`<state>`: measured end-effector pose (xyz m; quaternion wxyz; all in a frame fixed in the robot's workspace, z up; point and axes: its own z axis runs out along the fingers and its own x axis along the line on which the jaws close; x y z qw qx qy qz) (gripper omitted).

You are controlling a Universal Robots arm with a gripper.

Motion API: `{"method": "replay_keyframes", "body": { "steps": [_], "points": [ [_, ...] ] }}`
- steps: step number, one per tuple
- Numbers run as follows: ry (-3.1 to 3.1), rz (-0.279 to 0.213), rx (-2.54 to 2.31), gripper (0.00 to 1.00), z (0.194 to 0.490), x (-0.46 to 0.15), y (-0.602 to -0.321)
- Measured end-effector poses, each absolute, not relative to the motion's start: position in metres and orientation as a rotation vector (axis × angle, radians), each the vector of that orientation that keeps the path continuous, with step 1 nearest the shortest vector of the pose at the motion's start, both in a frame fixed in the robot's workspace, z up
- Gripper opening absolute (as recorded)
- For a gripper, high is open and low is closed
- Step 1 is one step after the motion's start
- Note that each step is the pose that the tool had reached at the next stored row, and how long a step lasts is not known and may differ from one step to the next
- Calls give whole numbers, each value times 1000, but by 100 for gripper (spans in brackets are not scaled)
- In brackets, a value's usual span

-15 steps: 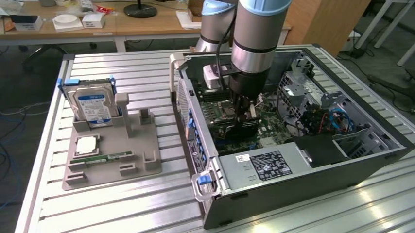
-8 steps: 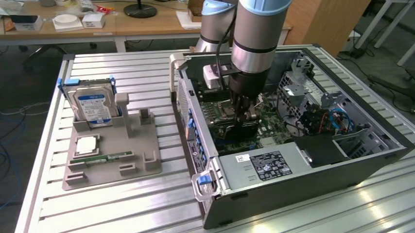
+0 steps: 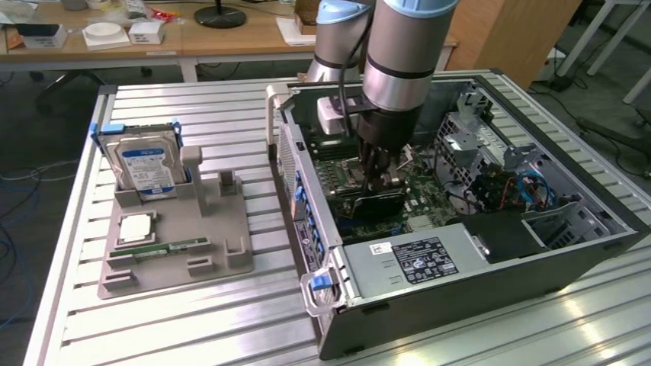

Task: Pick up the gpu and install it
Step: 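Press down on the gpu until it lock into place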

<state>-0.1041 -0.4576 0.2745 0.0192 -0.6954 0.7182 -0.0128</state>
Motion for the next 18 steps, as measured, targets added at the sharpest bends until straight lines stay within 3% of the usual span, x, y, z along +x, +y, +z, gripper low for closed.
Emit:
{"method": "replay_keyframes", "body": {
  "steps": [18],
  "points": [
    [2261, 24, -2189, 10, 277, -113, -449]
  ]
}}
